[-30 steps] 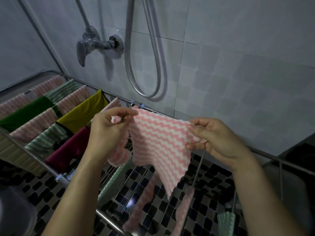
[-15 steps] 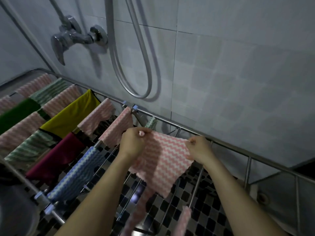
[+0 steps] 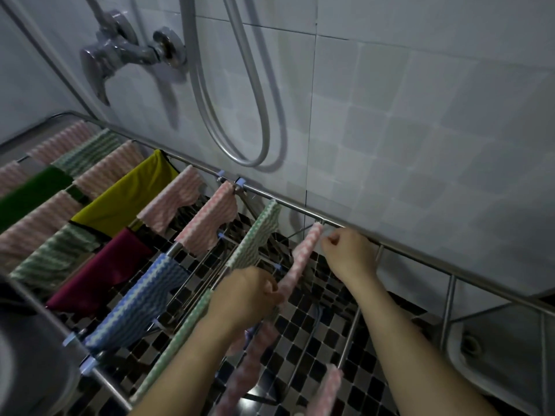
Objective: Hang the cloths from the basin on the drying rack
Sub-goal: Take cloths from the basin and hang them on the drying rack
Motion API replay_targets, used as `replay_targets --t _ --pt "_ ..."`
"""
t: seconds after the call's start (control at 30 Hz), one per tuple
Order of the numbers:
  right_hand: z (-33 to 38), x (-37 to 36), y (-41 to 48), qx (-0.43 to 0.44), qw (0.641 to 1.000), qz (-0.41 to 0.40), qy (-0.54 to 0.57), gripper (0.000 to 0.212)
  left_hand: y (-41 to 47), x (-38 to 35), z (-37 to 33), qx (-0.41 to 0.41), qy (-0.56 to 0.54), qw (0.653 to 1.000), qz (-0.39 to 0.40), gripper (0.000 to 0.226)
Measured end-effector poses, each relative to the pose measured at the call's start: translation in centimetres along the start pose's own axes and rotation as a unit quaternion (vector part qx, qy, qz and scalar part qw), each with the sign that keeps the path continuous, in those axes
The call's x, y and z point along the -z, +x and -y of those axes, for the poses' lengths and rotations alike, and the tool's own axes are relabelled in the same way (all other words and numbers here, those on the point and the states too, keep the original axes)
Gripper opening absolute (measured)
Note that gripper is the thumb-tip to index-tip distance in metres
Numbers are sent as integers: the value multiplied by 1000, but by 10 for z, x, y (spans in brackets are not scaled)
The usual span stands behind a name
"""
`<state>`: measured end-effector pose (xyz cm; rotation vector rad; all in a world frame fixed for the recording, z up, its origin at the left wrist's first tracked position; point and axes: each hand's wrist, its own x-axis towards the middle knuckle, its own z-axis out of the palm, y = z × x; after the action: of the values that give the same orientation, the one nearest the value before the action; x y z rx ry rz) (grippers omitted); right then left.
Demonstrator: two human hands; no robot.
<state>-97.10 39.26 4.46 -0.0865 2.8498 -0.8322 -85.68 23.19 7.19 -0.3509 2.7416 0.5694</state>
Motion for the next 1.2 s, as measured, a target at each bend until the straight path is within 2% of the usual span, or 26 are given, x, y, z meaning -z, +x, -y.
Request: replay_targets --t 0.07,0.13,0.23,0.37,0.53,0.7,1.03,1.2 --pt "4 -3 1 -8 997 40 67 47 -2 -9 0 -4 27 1000 -8 23" --pt "6 -6 5 -17 995 49 79 50 -4 -16 -3 -6 46 998 -31 27" --pt "7 -11 9 -30 995 40 83 52 -6 -20 -8 -11 86 994 -62 30" --pt "6 -12 14 -35 996 16 74 48 -12 -18 -19 -29 134 987 -89 18" --pt "3 -10 12 -18 999 -38 29 33 -12 -17 -15 -23 98 988 -114 31" --pt "6 -19 10 -27 995 -2 100 46 -9 -22 -6 -14 74 992 -98 34" --pt "9 -24 16 -79 993 -4 90 47 -11 -19 -20 5 67 992 -104 29" --pt "12 -22 12 -56 996 -6 74 51 -16 -16 -22 18 45 994 -99 21"
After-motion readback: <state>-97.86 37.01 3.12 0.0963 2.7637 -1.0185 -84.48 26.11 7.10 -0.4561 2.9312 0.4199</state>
